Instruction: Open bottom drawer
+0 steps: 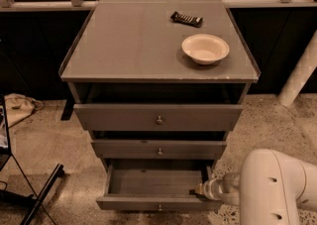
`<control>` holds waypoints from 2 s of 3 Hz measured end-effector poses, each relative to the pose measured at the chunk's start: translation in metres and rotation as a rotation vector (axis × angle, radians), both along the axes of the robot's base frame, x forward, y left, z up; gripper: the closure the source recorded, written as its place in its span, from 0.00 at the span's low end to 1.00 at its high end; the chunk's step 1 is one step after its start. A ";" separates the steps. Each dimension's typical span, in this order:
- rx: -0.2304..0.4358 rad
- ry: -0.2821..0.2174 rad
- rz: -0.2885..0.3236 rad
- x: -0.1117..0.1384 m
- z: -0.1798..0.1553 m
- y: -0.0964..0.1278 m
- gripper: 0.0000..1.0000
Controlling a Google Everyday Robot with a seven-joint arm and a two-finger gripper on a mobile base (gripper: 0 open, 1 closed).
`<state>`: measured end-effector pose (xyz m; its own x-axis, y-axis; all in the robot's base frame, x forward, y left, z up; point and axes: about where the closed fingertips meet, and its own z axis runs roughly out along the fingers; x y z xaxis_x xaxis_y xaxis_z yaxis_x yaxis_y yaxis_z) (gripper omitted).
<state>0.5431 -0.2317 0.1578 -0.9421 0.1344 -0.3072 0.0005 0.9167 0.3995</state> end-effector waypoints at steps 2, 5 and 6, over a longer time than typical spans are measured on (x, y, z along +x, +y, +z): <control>0.161 0.051 0.087 -0.032 0.011 0.002 1.00; 0.315 0.090 0.174 -0.060 0.023 0.005 1.00; 0.292 0.063 0.184 -0.059 0.033 0.012 1.00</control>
Offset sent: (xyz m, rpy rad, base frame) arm -0.0564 0.0023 0.0268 0.2934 0.0857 0.1581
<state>0.4841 -0.2196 0.1906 -0.9746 0.0340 -0.2214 -0.1212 0.7510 0.6491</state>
